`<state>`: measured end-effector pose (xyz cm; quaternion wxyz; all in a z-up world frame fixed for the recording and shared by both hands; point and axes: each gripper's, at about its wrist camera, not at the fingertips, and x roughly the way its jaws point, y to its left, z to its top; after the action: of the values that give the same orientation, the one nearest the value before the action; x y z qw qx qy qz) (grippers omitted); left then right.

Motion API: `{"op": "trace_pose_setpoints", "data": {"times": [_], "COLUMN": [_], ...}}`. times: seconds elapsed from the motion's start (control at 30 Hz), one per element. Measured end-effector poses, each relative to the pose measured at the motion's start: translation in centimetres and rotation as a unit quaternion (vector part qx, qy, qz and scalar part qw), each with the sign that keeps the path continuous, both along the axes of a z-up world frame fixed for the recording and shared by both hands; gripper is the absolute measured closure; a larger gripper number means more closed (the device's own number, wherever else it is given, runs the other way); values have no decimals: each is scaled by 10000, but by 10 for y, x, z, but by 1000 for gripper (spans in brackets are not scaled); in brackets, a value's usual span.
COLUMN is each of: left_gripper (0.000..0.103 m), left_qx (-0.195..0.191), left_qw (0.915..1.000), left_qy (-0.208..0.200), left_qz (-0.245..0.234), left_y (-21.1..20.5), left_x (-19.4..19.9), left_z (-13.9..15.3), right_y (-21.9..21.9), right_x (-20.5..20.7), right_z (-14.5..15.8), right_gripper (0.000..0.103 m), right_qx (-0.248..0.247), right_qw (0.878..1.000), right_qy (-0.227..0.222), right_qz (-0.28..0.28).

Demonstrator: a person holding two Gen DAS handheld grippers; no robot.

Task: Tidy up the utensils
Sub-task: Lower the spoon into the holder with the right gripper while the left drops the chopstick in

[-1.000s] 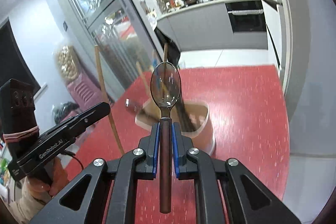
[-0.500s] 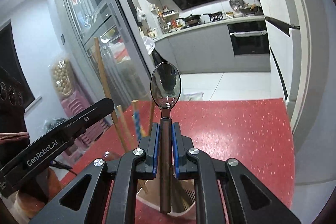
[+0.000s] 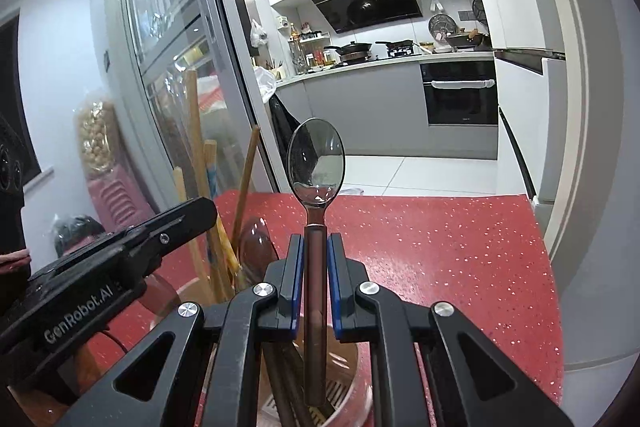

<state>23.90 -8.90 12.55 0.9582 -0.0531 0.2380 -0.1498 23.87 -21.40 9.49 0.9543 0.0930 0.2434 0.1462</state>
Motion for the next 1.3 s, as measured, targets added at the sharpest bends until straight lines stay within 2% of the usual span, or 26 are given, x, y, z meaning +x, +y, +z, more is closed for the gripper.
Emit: {"op": "trace_pose_setpoints", "data": {"times": [0.53, 1.0, 1.03, 1.07, 1.1, 1.17, 1.3], "left_gripper": [71, 71, 71, 71, 71, 71, 71], "left_qx": [409, 473, 461, 433, 404, 366, 315], "left_qw": [9986, 9980, 9980, 9981, 9982, 9984, 9983], "left_qy": [327, 401, 400, 399, 401, 398, 467], "left_qz": [-80, -135, -146, -161, -175, -173, -148], "left_y": [-8, -8, -7, -7, -5, -3, -1], "left_x": [-14, -19, -19, -20, -20, -21, -22], "left_z": [-28, -31, -31, -31, -31, -31, -32], "right_y": [1, -13, -13, -14, -15, -18, -22], "right_x": [-16, -8, -9, -9, -9, -11, -17], "right_z": [-7, -15, -15, -14, -13, -10, -3], "right_gripper": [91, 90, 88, 82, 72, 64, 63], "right_qx": [-157, 120, 154, 202, 240, 341, 390], "right_qw": [9998, 9974, 9973, 9970, 9968, 9967, 9969], "right_qy": [127, 691, 705, 727, 740, 720, 677], "right_qz": [81, 166, 166, 167, 156, 124, 48]}}
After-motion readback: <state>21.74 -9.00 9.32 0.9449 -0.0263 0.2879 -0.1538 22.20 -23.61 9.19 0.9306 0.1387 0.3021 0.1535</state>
